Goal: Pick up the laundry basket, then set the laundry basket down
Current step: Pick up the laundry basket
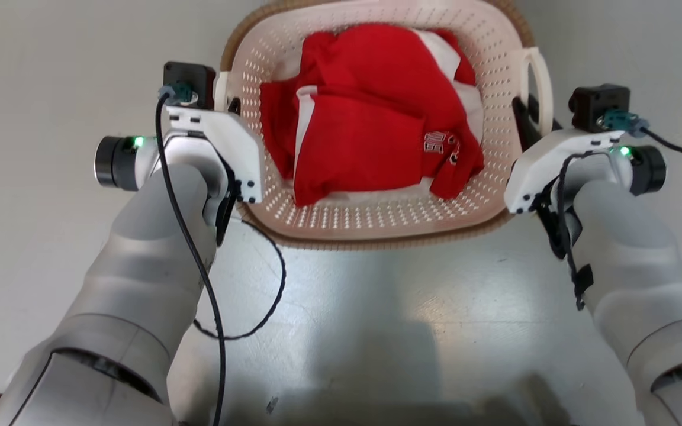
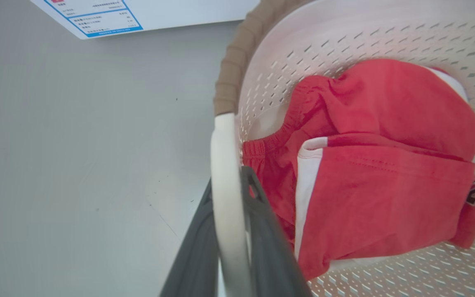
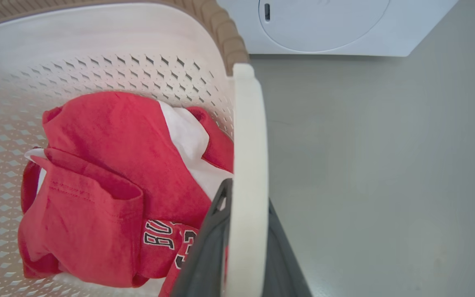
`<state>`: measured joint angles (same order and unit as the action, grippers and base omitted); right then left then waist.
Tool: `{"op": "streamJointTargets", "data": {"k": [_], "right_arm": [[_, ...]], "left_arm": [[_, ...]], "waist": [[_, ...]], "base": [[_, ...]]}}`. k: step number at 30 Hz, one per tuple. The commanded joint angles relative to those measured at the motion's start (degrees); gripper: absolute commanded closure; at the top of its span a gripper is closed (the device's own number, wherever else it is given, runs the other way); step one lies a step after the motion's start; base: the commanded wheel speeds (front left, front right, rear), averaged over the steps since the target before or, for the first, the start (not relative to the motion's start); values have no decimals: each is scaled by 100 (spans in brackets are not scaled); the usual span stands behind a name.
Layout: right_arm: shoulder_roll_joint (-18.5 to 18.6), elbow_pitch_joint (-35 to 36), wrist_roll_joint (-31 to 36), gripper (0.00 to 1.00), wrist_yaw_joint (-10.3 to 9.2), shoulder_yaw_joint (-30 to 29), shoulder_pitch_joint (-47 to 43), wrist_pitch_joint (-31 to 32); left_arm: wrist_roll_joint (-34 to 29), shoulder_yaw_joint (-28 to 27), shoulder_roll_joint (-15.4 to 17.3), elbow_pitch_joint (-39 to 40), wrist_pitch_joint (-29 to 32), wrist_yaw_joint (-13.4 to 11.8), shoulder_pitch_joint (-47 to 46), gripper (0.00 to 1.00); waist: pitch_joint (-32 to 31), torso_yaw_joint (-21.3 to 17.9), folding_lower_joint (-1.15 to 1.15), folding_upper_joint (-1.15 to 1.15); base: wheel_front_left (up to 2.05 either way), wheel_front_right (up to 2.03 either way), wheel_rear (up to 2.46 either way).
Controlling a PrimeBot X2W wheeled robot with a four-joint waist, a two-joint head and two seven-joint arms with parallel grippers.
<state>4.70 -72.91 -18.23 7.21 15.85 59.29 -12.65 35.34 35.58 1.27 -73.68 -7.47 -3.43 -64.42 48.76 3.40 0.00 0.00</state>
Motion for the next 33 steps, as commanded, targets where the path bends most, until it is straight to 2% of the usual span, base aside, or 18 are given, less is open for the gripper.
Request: {"op": "streamJointTargets", "data": {"k": [1,14,17,33], "right_arm": [[-175,-10,-44,100,28,200,-477,123],[-181,421,-1157,100,28,1175,-1284,1037],[-181,464,-1469,100,28,1437,-1505,1282],[-182,479,-2260,100,28,2237,-2140,1670]], "left_arm": [[31,-41,242,41,-12,2,174,100],[39,167,418,-16,552,210,903,100],[63,221,471,-21,749,287,1187,100],[157,394,550,-26,1344,538,2001,100]], "waist": [[-205,-101,0,0],[-1466,-417,0,0],[-1967,-508,0,0],[-3528,-708,0,0]], "base": [[0,0,0],[0,0,0],[0,0,0],[0,0,0]]}}
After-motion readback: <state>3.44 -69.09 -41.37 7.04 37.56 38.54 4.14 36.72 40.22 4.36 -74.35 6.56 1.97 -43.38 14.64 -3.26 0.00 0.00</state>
